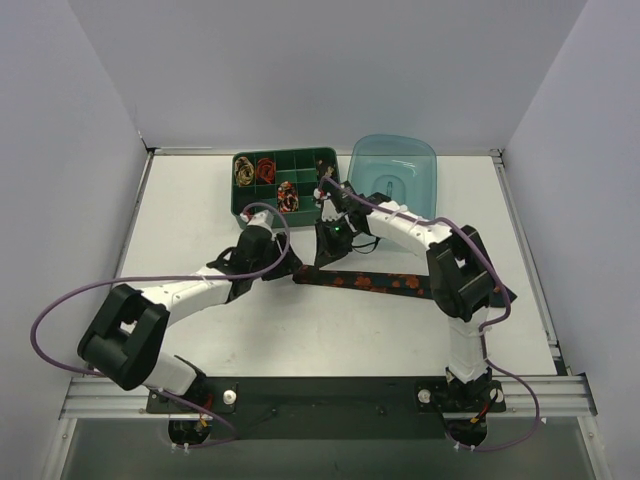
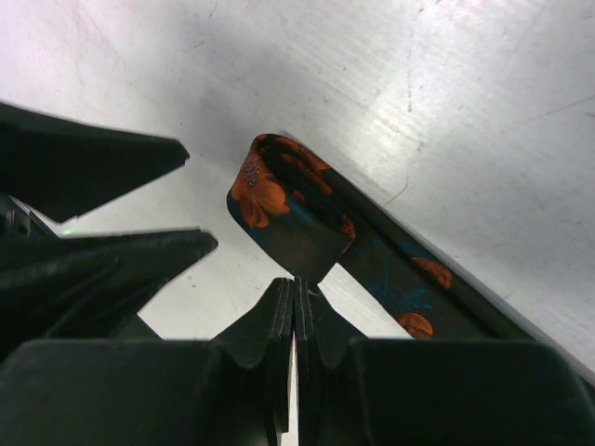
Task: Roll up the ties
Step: Roll the tie at the center of the board.
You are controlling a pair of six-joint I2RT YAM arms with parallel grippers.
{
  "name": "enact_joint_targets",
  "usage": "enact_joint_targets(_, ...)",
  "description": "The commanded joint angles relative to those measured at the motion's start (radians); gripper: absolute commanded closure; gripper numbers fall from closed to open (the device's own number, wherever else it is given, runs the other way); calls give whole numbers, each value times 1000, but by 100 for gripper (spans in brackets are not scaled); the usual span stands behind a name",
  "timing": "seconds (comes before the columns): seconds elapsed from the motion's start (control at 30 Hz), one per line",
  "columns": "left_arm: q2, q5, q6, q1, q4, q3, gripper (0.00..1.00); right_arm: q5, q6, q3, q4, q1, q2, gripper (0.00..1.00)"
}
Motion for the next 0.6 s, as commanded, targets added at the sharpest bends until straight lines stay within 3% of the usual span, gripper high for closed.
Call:
enact_joint_targets(0.0,-43,131,-59,75,139,-68,34,18,-26,17,-50,29,-24,100)
enact_joint_targets(0.3,58,280,-111,117,317,-124,29,72,-43,19,-50,29,53,100)
enact_joint_targets(0.57,118,269,-125,117,380,-158,29,90,-51,16,-38,29,107,100)
